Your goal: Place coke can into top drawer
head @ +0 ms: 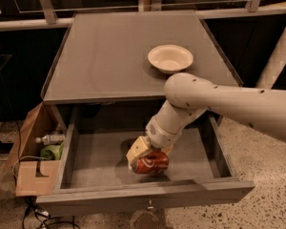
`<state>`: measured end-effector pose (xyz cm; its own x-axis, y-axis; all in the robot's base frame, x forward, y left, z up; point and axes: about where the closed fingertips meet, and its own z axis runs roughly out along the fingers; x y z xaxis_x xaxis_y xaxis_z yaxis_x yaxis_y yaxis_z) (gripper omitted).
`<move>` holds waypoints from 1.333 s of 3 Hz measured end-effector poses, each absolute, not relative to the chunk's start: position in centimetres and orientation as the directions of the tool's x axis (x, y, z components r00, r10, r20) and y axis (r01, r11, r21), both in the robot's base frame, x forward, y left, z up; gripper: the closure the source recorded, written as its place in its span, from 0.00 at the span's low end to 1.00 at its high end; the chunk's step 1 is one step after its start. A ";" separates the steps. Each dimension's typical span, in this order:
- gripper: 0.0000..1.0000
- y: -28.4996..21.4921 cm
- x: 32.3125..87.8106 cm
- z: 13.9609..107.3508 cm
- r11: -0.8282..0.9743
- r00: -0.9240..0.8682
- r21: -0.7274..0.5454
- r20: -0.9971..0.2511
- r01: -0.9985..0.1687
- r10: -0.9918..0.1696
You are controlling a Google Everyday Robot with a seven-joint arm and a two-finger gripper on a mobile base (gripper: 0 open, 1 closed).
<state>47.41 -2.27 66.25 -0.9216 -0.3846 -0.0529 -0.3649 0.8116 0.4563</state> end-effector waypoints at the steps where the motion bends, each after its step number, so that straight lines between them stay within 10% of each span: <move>1: 1.00 -1.6 47.2 65.8 0.739 -0.901 0.560 -0.030 -0.375 -0.434; 4: 1.00 -0.8 47.1 66.0 0.578 -0.834 0.696 -0.054 -0.426 -0.549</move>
Offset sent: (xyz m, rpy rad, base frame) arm 0.0018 0.0142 0.0024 0.3156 0.1566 0.2538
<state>47.14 -0.80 65.98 -0.8338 -0.5495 -0.0544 -0.4262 0.5778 0.6960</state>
